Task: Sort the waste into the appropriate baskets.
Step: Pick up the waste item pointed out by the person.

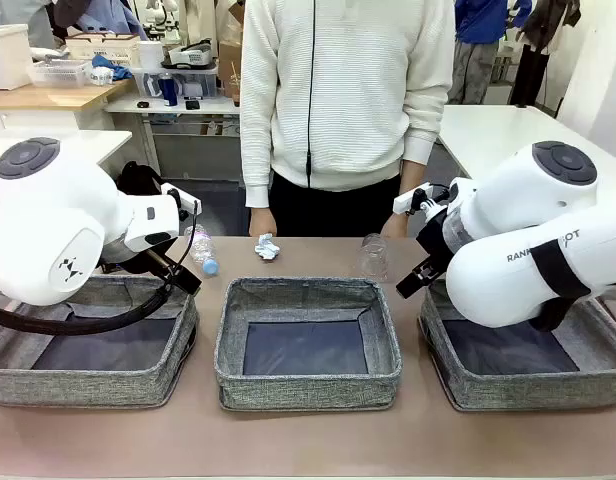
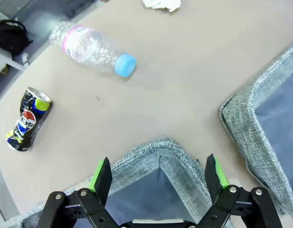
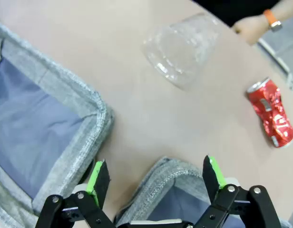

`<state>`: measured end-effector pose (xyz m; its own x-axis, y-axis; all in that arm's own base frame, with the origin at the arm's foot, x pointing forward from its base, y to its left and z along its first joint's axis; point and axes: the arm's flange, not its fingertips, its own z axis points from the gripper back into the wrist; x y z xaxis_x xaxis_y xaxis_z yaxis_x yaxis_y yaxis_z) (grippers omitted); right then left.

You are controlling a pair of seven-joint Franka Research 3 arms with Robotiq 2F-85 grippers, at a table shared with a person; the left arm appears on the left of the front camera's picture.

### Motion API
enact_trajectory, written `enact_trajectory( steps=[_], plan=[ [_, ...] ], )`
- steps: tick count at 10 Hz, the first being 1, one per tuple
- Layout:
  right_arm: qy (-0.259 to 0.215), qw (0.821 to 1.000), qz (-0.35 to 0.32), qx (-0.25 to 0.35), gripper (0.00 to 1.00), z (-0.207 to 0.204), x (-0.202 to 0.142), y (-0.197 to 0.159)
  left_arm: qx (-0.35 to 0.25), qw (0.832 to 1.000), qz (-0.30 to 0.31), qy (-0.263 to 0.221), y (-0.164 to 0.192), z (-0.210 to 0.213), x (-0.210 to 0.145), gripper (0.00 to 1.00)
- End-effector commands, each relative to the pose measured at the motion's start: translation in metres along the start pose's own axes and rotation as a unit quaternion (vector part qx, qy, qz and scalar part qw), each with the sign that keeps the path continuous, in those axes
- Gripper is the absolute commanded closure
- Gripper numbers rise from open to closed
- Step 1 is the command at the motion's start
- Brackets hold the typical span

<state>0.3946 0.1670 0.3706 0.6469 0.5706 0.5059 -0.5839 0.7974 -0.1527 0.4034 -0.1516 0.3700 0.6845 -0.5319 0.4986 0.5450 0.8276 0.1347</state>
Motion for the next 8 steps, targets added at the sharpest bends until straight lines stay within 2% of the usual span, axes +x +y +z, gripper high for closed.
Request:
enact_trajectory(
  steps=[1,8],
  plan=[
    [0.000,1.000,0.000,0.000,0.00,0.0000,0.0001,0.0000,0.000,1.000,0.000,0.000,0.0000,0.0000,0.0000,0.00],
    [0.000,1.000,0.000,0.000,0.00,0.0000,0.0001,0.0000,0.000,1.000,0.000,0.000,0.0000,0.0000,0.0000,0.00]
  ],
)
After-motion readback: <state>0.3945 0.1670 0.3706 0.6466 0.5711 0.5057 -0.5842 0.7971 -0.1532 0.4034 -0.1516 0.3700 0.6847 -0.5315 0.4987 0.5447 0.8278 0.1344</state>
